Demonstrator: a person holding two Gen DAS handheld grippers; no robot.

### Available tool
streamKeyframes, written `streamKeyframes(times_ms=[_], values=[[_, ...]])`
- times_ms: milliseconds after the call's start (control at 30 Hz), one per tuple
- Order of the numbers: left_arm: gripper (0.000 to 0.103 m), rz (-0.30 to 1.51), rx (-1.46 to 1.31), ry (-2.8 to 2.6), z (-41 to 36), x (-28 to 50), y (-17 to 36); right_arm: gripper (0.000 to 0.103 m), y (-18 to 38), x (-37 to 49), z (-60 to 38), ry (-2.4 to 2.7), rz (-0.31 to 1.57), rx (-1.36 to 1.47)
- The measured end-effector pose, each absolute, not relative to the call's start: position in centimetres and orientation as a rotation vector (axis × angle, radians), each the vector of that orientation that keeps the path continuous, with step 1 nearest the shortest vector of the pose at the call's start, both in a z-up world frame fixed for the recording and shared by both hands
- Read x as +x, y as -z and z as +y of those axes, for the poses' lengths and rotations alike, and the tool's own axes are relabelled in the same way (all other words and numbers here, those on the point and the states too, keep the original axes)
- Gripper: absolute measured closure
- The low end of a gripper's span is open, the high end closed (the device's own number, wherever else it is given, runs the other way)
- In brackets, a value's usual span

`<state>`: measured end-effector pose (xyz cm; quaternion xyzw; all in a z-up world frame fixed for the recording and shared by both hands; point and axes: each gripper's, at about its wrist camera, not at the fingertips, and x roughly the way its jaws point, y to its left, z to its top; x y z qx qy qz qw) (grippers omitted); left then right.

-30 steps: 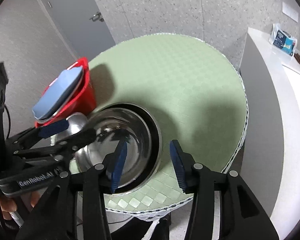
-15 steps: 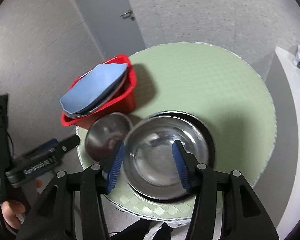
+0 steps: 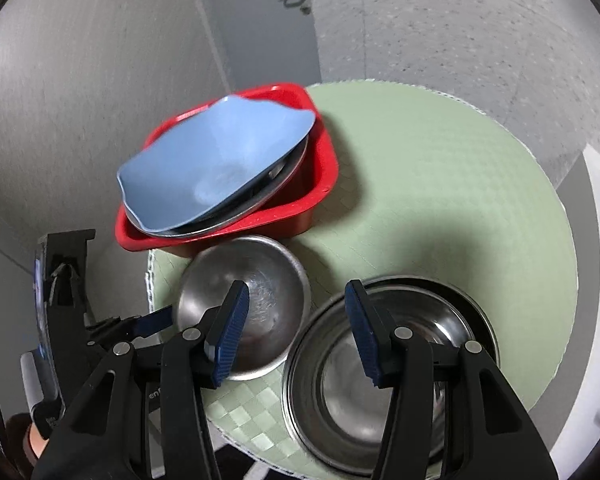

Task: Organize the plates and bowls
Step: 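Grasp the rim of the nested steel bowls with the right gripper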

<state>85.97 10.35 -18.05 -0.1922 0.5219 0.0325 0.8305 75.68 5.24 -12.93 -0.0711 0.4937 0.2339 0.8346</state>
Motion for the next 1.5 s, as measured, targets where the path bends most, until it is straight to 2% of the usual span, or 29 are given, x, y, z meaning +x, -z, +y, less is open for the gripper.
streamKeyframes(times_ms=[500, 567, 700, 733, 900, 1067, 1267, 1500], values=[[0.073, 1.029, -0.352, 0.022, 12.6, 86.5, 17.9, 0.052, 15.8, 76.9, 9.5, -0.527, 1.112, -0.332], [0.074, 1.032, -0.359, 0.027, 12.7, 86.3, 18.0, 0.058, 16.2, 77.1, 9.8, -0.535, 1.132, -0.339], [0.077, 1.038, -0.368, 0.035, 13.0, 86.6, 18.1, 0.093, 16.8, 76.9, 9.8, -0.553, 1.16, -0.332], [0.082, 1.041, -0.372, 0.04, 12.9, 86.5, 18.0, 0.094, 16.8, 76.7, 9.8, -0.558, 1.162, -0.33], [0.082, 1.052, -0.396, 0.051, 12.4, 86.2, 17.3, 0.094, 16.2, 75.8, 9.0, -0.571, 1.157, -0.295], [0.082, 1.003, -0.384, 0.071, 11.3, 85.2, 14.2, 0.094, 14.4, 75.2, 6.8, -0.584, 1.131, -0.214], [0.082, 0.935, -0.319, 0.113, 9.2, 85.2, 10.6, 0.094, 11.3, 74.9, 3.6, -0.574, 1.062, -0.143], [0.082, 0.904, -0.225, 0.183, 5.6, 86.1, 8.3, 0.094, 10.2, 74.8, -1.4, -0.51, 1.031, -0.05]])
